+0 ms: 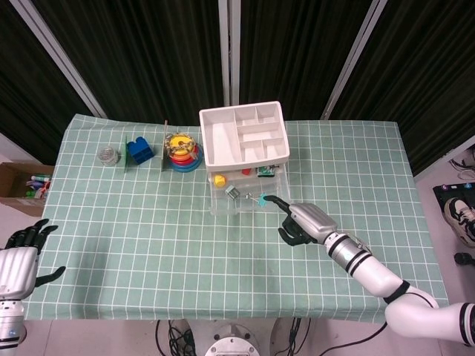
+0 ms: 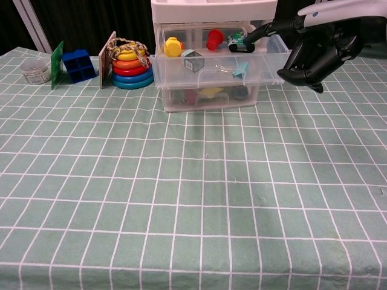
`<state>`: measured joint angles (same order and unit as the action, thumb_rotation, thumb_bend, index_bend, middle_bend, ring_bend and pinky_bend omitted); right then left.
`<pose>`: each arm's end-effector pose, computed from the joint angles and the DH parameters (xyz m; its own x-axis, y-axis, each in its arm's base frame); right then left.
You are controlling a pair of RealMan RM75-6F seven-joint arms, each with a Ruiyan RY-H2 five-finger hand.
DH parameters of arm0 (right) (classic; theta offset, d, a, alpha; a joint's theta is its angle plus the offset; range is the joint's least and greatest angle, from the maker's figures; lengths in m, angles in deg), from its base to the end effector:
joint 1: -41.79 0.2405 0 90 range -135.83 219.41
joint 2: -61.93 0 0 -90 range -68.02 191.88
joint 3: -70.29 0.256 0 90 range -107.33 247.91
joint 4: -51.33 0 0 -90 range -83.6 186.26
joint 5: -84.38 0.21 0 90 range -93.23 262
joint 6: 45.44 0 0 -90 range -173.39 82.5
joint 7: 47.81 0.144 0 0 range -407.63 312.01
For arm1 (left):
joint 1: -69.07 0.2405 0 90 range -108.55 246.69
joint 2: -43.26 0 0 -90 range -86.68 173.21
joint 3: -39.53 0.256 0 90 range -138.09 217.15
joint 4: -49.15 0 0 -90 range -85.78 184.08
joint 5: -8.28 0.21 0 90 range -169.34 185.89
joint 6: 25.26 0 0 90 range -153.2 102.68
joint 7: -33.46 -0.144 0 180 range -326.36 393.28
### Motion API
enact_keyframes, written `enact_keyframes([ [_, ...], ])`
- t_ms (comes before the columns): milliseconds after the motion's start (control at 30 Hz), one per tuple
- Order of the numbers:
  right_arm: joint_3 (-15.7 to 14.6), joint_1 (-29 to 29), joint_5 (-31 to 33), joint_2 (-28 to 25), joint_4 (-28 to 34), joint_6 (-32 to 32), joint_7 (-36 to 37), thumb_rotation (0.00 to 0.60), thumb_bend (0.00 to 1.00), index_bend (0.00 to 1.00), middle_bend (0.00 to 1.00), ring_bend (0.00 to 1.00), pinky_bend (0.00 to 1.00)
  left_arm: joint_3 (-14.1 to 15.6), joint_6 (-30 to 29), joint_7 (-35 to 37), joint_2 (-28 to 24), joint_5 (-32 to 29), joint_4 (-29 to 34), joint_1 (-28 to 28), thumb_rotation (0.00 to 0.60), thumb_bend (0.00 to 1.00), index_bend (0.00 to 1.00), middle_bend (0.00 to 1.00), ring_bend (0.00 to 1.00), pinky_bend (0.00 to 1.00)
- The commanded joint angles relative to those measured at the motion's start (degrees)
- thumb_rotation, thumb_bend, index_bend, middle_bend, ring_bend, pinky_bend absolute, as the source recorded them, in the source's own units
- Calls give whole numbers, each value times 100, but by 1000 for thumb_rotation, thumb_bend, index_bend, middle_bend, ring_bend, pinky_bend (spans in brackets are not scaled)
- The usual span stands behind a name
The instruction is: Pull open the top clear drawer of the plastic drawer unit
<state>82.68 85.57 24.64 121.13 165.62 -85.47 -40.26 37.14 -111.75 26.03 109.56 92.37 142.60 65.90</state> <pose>-0.1092 -0.3053 0.0796 0.0822 -0.6065 0.7908 -0.9635 -0.2513 -0.0925 -0.3127 0.1695 0.1489 0.4593 0.0067 0.8882 0.8871 0.0481 -0.4591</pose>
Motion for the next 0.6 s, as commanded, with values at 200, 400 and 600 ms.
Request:
enact_keyframes([
  [200, 365, 40, -571, -1000, 502, -26, -6, 600, 360, 22, 807, 689, 671, 19, -95, -27, -21, 52, 55, 50, 600, 19, 211, 140, 169, 202],
  [400, 642, 1120, -152, -969, -21, 394, -1200, 600, 223, 105, 807, 691, 671, 40, -177, -95, -5, 88, 137, 99, 600, 19, 211, 140, 170, 202],
  [600, 351, 2265, 832, -295, -581, 431, -2644, 600, 98, 133, 817, 699, 677, 61, -228, -103, -1, 36, 162, 176, 600, 19, 211, 141, 169, 202],
])
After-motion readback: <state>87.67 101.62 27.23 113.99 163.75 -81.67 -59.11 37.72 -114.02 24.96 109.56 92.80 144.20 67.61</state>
